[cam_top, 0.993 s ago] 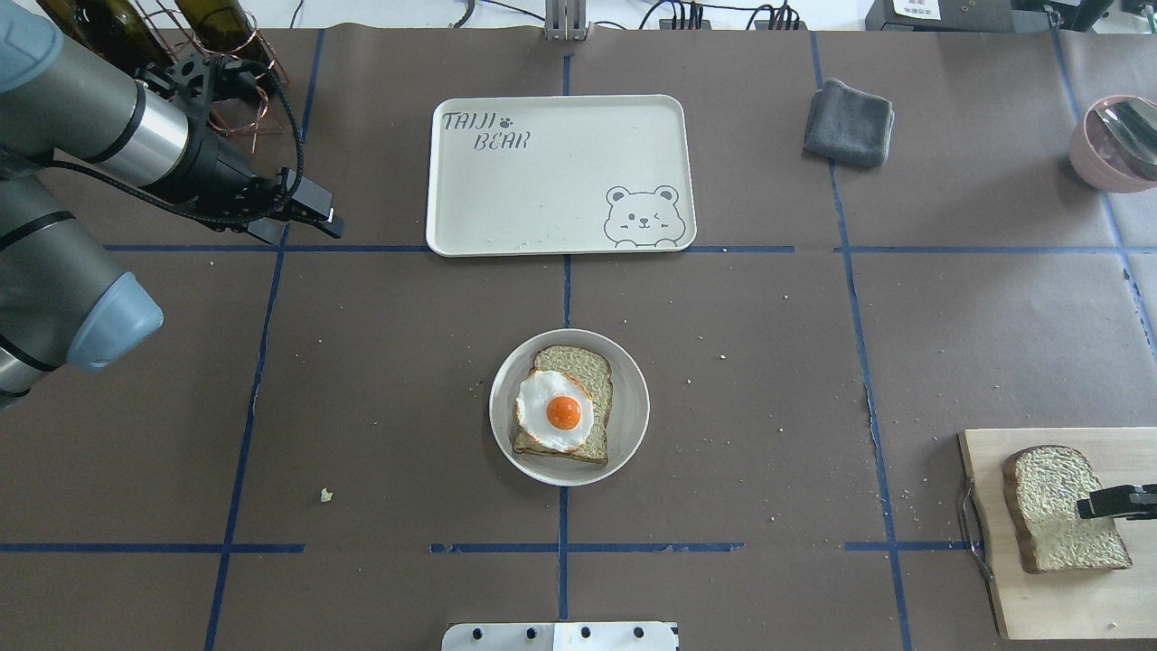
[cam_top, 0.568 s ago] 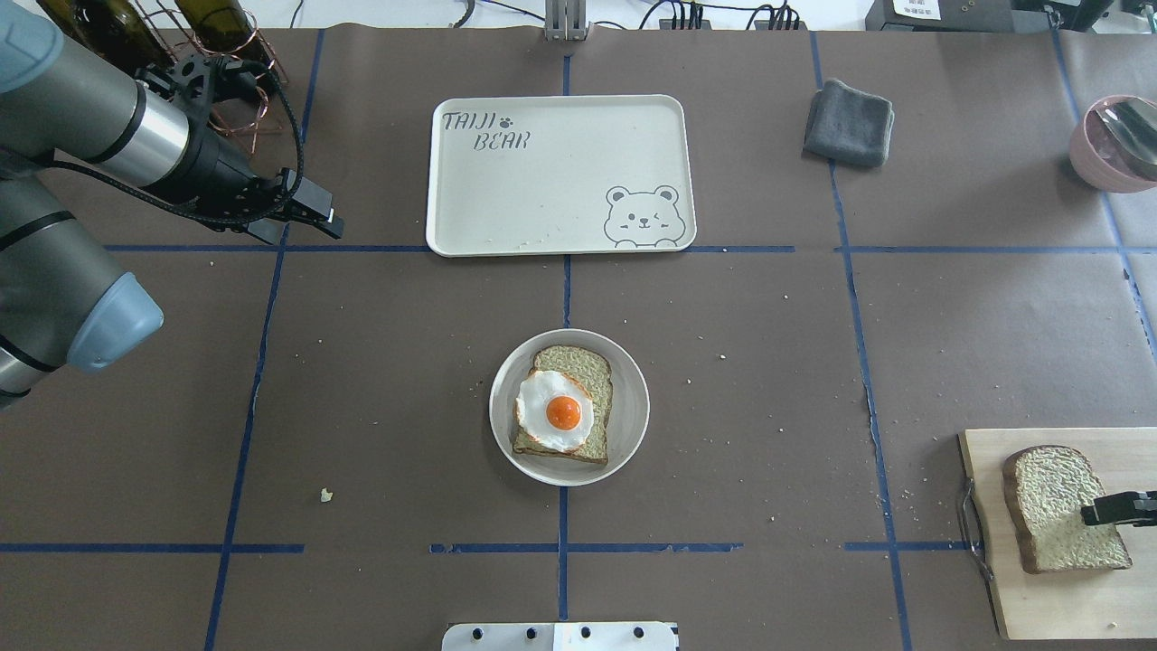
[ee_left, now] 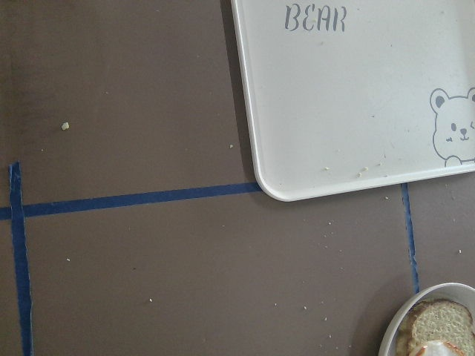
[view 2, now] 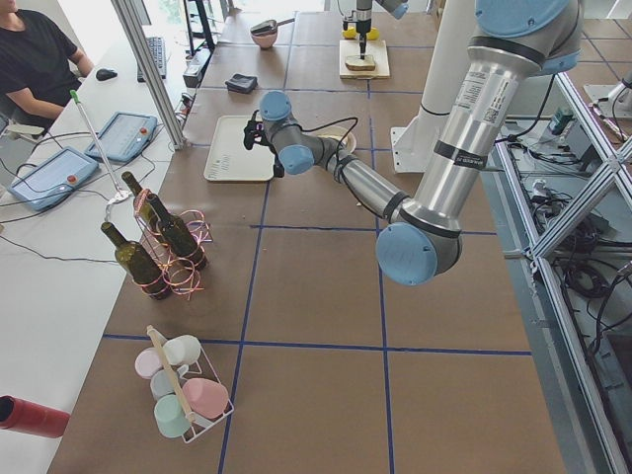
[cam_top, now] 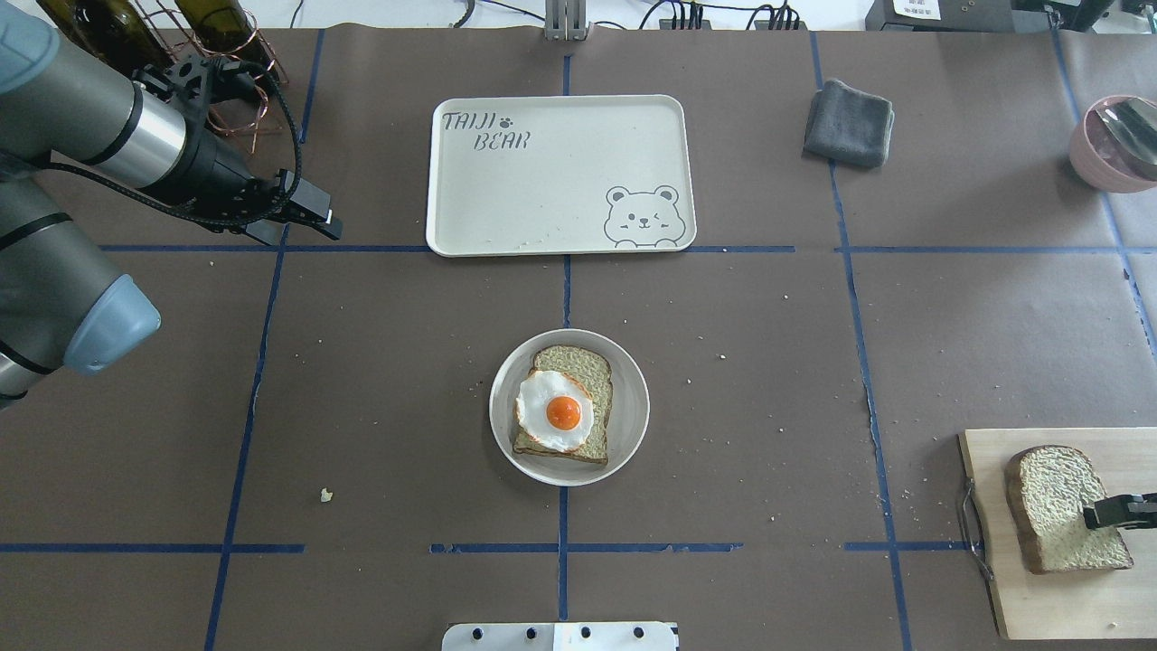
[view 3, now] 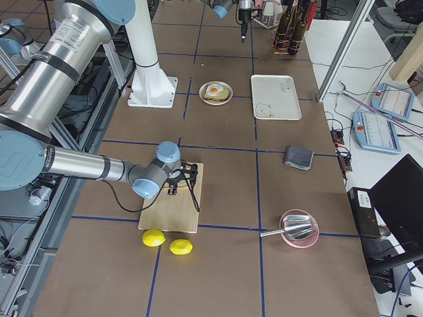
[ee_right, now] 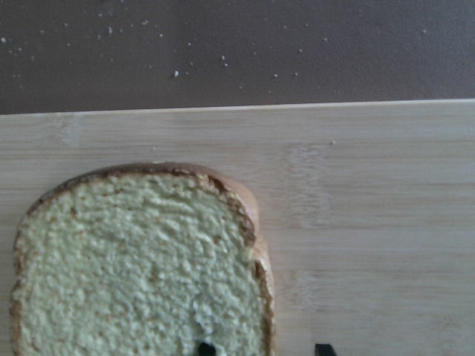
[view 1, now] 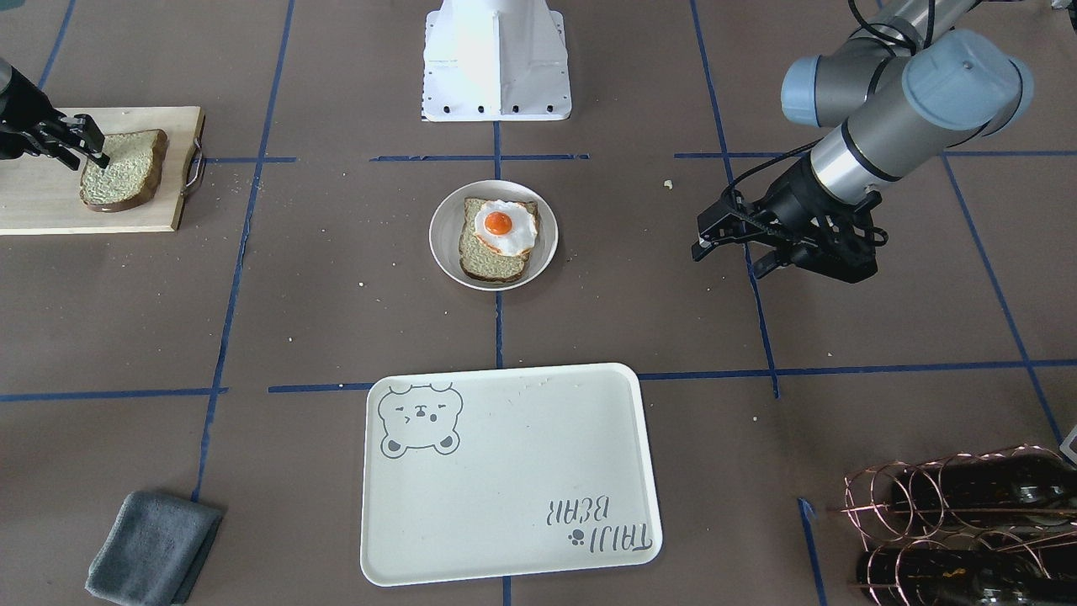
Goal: Make sandwich and place on tray
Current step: 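Close the right gripper on the edge of the bread slice, then lift the bread slice off the board and carry it toward the plate, then lower the bread slice onto the fried egg on the plate, then open and withdraw the right gripper while the left gripper reaches the plate rim, then grasp the rim of the white plate with the left gripper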
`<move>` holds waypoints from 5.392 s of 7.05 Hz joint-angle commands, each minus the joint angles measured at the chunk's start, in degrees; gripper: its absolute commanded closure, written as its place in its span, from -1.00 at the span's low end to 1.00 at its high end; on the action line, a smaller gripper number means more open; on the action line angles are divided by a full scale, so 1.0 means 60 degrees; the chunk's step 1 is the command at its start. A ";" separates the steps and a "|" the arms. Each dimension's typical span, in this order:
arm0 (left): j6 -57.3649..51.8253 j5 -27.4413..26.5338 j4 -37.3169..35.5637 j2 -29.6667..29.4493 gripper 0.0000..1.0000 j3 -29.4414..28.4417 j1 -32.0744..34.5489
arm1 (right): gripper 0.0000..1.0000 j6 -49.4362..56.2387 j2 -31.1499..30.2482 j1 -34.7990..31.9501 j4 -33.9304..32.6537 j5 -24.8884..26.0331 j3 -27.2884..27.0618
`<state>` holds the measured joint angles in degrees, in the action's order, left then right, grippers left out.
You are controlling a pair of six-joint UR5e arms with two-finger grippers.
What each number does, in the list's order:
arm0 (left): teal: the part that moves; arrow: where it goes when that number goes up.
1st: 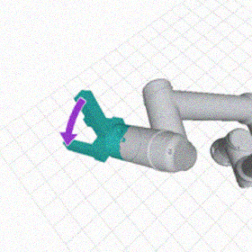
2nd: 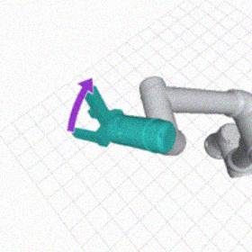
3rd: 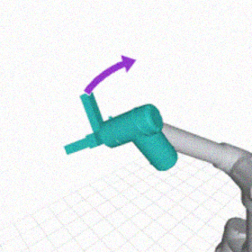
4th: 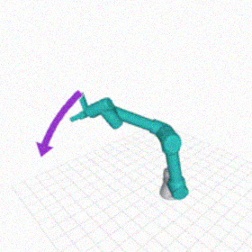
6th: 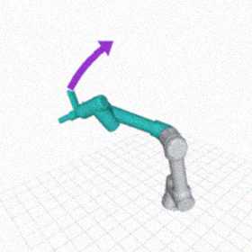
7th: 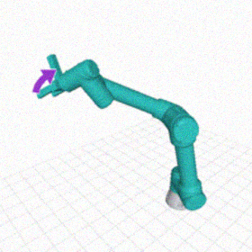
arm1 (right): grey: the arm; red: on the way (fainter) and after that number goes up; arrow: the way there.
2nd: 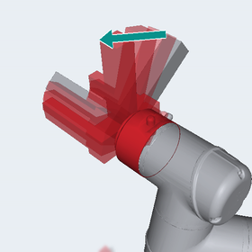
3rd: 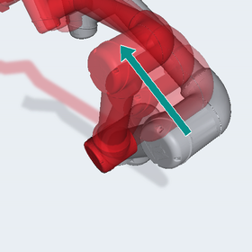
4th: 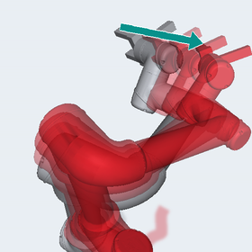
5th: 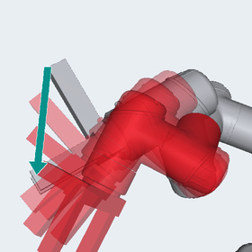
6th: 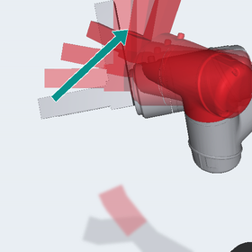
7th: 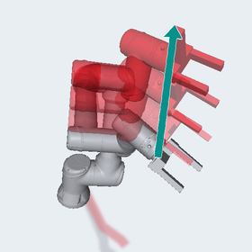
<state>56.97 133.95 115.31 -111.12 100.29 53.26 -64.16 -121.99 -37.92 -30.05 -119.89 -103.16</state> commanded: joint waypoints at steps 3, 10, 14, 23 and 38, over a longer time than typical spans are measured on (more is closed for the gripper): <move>-0.0004 0.0000 0.0000 0.0049 -1.00 0.0014 0.0000 | 1.00 0.0000 0.0131 -0.0038 0.0043 -0.0014 -0.0281; 0.0171 -0.0205 0.0000 0.0035 -1.00 -0.0001 -0.0015 | 1.00 -0.2408 0.3883 -0.1577 -0.0510 -0.1449 -0.1500; 0.0332 -0.0322 0.0015 0.0034 -1.00 -0.0030 -0.0176 | 1.00 -0.2812 0.9000 0.1095 -0.5313 0.0533 -0.0742; 0.0362 -0.0409 0.0015 -0.0068 -1.00 -0.0147 -0.0569 | -1.00 -0.2798 1.0268 0.1591 -0.5521 0.1147 0.0701; 0.3614 -0.3838 0.0000 -0.1474 0.91 -0.0968 -0.4834 | -1.00 0.2651 0.9272 -0.1986 -0.9742 -0.0527 -0.0474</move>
<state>78.59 110.85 115.29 -119.81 94.51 24.28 -48.25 -66.27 -49.83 -88.51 -123.05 -105.99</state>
